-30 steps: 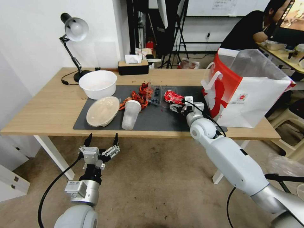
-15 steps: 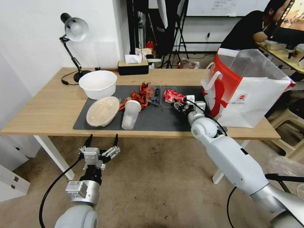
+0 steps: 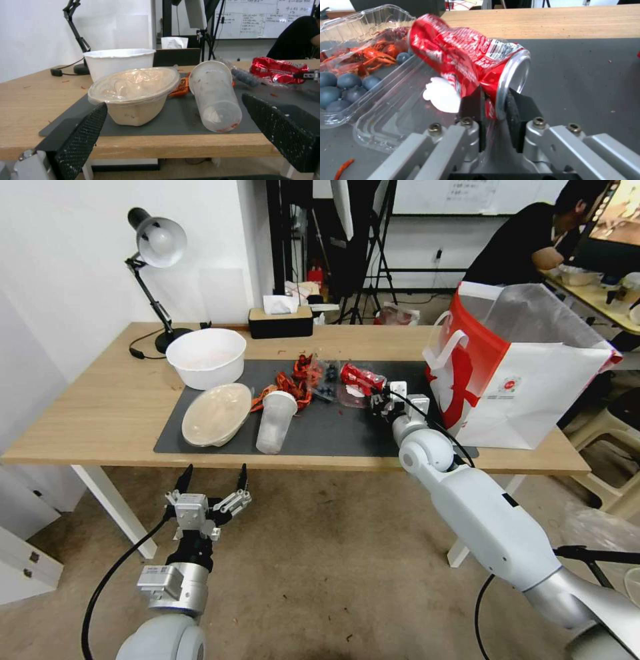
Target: Pick up the trash from the table and place it into the takeout bag.
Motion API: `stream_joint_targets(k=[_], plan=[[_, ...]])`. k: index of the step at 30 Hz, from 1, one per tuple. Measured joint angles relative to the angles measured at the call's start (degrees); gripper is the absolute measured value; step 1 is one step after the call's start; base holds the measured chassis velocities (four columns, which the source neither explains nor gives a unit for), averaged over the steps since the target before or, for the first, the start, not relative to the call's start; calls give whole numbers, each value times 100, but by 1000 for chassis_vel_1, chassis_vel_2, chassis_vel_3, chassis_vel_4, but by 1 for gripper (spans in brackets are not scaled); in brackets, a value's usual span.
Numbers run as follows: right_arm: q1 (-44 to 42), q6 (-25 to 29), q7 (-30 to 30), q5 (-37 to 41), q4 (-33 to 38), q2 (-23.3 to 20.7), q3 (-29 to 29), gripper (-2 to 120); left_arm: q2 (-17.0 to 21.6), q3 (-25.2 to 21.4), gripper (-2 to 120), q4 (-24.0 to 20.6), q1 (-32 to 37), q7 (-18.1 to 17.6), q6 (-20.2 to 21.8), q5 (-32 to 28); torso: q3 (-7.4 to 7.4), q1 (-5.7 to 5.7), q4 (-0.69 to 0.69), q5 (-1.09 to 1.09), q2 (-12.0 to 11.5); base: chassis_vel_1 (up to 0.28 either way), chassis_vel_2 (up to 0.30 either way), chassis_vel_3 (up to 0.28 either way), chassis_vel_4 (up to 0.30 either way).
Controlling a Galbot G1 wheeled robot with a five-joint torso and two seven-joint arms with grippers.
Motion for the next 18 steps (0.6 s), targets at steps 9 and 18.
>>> stream_joint_targets(k=[9, 18], plan=[[-99, 0, 39, 32, 235, -57, 121, 7, -2, 18, 100, 15, 16, 0, -47, 71, 0, 0, 0, 1, 0, 0, 0, 0, 0], [-300, 204, -60, 72, 853, -186, 386, 7, 1, 26, 100, 23, 29, 1, -69, 96, 0, 1, 0, 0, 0, 0, 0, 0, 0]])
